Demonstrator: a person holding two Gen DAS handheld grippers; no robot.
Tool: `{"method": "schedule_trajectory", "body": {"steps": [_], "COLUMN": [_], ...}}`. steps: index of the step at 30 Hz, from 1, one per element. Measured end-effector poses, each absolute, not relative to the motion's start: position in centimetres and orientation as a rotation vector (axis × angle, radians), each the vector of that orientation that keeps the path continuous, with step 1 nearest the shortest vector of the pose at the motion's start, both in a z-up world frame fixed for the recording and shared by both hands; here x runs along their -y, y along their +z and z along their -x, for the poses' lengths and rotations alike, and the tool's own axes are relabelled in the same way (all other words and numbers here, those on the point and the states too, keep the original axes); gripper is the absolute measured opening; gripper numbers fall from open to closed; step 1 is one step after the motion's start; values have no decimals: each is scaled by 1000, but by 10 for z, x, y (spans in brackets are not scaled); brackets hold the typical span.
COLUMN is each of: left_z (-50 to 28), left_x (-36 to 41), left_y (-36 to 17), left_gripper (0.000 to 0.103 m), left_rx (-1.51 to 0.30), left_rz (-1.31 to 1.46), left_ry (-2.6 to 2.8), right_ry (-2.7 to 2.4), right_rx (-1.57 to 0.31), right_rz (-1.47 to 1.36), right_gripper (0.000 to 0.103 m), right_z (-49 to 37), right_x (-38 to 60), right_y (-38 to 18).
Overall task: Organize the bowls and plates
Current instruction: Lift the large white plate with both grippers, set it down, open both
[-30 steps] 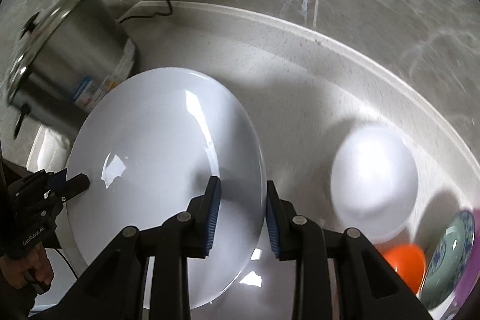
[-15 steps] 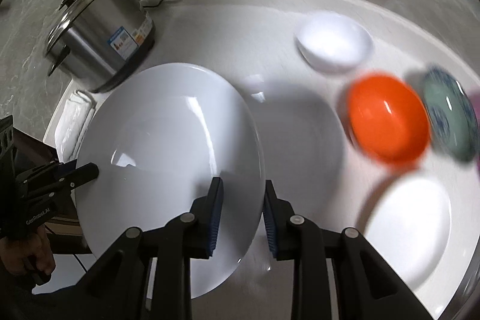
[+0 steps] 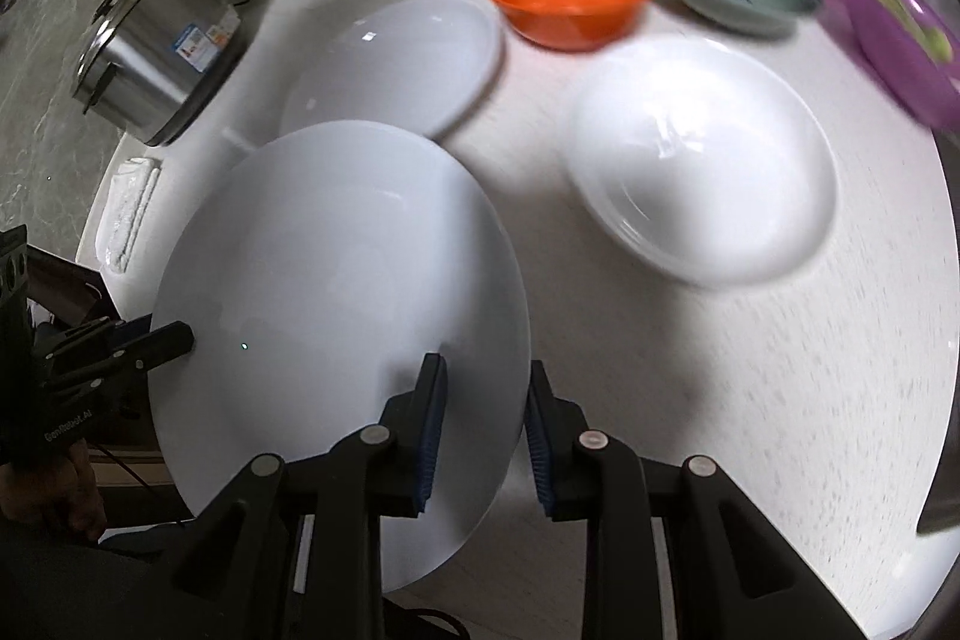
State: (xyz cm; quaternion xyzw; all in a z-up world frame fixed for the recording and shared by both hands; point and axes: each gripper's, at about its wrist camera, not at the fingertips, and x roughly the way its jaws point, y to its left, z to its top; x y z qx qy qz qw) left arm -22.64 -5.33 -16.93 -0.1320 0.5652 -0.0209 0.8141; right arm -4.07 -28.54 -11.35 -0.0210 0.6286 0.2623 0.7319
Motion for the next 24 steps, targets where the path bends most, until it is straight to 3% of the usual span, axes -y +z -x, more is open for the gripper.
{"method": "schedule_trajectory", "body": {"steps": [24], "left_z": [171], "left_x": [83], "left_y": [-216], "left_gripper": [26], "left_rx": [-1257], "left_rz": [231], "left_ry": [-114], "right_ry": [533], "right_rx": [-1332], "right_rz": [81], "right_gripper": [27], "right_z": [57], "right_x": [330], "right_y": [-138]}}
